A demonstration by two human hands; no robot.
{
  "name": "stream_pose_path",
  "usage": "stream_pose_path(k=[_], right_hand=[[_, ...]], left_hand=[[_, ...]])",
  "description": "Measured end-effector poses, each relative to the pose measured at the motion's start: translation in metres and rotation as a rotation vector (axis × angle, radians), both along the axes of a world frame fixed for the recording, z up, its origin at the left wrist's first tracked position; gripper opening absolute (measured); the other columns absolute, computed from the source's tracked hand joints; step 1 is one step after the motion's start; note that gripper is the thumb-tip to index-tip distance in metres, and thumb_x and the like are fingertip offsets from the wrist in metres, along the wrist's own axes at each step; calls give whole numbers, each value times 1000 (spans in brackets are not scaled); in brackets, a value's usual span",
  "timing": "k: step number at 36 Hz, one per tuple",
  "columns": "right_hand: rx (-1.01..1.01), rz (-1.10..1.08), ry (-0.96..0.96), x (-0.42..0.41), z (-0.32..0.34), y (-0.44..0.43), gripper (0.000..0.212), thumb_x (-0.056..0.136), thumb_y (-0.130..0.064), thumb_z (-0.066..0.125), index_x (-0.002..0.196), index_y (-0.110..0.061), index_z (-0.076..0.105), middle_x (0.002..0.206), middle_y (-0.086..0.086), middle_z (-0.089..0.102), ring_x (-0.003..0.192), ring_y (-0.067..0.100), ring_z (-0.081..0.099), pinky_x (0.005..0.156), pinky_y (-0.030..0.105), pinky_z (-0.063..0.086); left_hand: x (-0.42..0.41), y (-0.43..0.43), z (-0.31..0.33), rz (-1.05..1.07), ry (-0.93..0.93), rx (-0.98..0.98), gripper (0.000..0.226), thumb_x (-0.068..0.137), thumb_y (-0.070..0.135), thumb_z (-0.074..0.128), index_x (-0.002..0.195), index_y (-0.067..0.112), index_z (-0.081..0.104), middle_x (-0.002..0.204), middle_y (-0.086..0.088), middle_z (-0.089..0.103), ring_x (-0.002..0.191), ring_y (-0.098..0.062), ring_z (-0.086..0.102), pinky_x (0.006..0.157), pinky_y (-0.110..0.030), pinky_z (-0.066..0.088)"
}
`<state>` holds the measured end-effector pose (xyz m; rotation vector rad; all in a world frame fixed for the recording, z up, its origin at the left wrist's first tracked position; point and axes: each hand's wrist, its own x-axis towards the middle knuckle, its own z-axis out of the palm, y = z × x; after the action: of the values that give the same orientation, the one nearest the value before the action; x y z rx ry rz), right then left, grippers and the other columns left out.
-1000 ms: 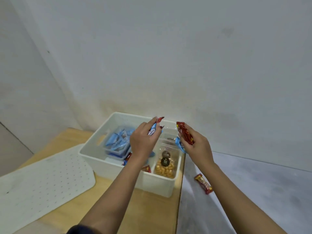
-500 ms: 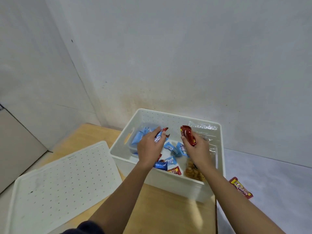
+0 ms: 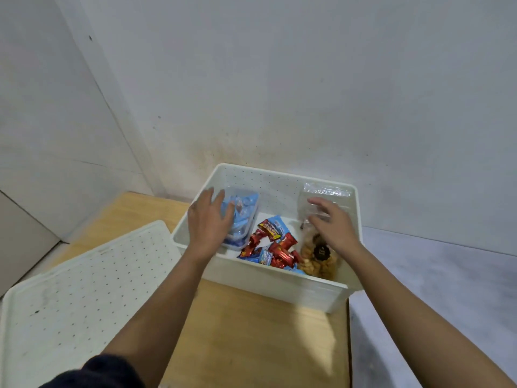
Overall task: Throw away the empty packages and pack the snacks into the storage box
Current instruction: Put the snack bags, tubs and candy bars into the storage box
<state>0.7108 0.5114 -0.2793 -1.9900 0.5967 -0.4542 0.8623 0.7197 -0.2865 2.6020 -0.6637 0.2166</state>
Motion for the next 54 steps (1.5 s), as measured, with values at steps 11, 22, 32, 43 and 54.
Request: stream_pose_path(k=[11, 22, 32, 43, 54], right_hand=[[-102, -441, -214, -73, -30, -55, 39, 90, -5, 50, 125, -19, 56, 129, -2, 54, 114, 7, 48, 94, 27, 41], [-313, -376, 409, -148, -165, -72, 32, 88, -4, 49, 116, -12, 61, 110, 12, 61, 102, 35, 56, 74, 37, 47], [-235, -402, 238, -141, -153, -64, 21, 88, -10, 55, 102, -17, 70, 93, 12, 67, 88, 31, 60, 67, 29, 41], [-179, -514, -196, -77, -18, -60, 30, 88, -9, 57, 117, -16, 64, 115, 8, 62, 98, 21, 57, 90, 36, 46], [-354, 89, 116, -8, -26, 12, 32, 83, -11, 61, 113, -21, 65, 115, 2, 63, 111, 21, 54, 97, 37, 43]], left_hand=[[19, 29, -18, 209, 121, 73, 45, 99, 24, 30, 143, 14, 32, 137, -15, 47, 117, -37, 49, 84, -46, 45], [24, 30, -25, 342, 85, -59, 47, 92, 7, 35, 134, 21, 49, 118, -19, 62, 99, -41, 57, 71, -40, 45], [22, 32, -25, 377, 111, -108, 42, 95, 11, 36, 132, 22, 52, 116, -16, 65, 95, -37, 60, 66, -34, 40], [20, 36, -14, 385, 213, -200, 37, 96, 15, 40, 129, 20, 56, 121, -12, 64, 103, -35, 59, 76, -34, 45], [18, 48, -17, 338, 264, -306, 34, 97, 27, 43, 128, 25, 56, 116, -8, 67, 96, -28, 62, 71, -28, 42]])
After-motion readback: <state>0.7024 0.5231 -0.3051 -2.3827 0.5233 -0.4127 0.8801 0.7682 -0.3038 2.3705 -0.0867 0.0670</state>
